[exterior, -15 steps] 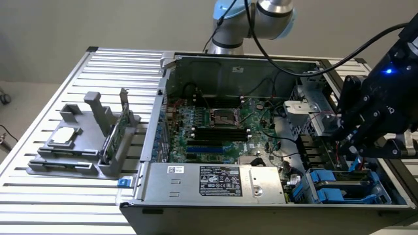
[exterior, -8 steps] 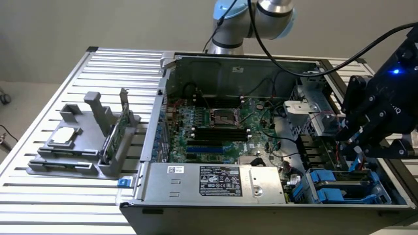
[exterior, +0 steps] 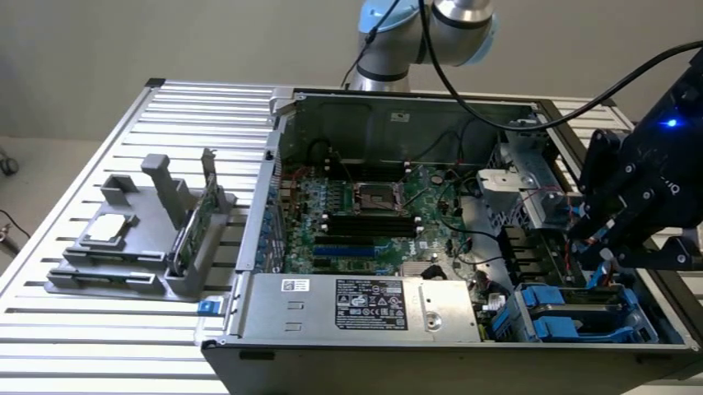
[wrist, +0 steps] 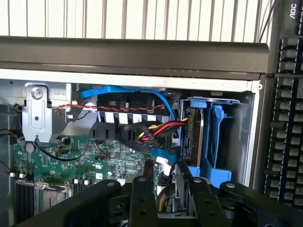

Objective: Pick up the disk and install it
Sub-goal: 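Insert the second disk wire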

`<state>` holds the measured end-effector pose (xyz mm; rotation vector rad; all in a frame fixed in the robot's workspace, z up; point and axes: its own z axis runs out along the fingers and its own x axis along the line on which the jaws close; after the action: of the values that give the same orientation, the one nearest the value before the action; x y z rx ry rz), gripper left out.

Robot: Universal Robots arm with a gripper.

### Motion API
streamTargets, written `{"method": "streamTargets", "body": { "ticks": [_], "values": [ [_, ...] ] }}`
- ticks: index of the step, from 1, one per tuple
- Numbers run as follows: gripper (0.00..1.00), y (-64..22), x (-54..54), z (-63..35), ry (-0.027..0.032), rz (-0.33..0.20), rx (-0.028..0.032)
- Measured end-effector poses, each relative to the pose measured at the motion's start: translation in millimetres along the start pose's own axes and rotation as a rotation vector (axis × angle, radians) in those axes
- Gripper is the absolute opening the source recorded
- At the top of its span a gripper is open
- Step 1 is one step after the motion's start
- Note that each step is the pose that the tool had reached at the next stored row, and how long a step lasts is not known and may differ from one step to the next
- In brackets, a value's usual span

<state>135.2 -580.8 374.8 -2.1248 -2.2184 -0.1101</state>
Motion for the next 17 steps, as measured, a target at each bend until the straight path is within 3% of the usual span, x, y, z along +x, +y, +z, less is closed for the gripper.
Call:
{"method": "streamTargets", "body": {
  "ticks": [9, 13, 15, 17],
  "values": [
    [0.34, 2.2, -1.3, 8.9, -0.0014, -0.001, -0.0151],
    [0.32, 2.5, -1.5, 10.6, -0.0015, -0.001, -0.0176],
    [0.18, 2.5, -1.5, 11.2, -0.0015, -0.001, -0.0181],
    [0.17, 2.4, -1.7, 11.7, -0.0015, -0.001, -0.0183]
  ]
}}
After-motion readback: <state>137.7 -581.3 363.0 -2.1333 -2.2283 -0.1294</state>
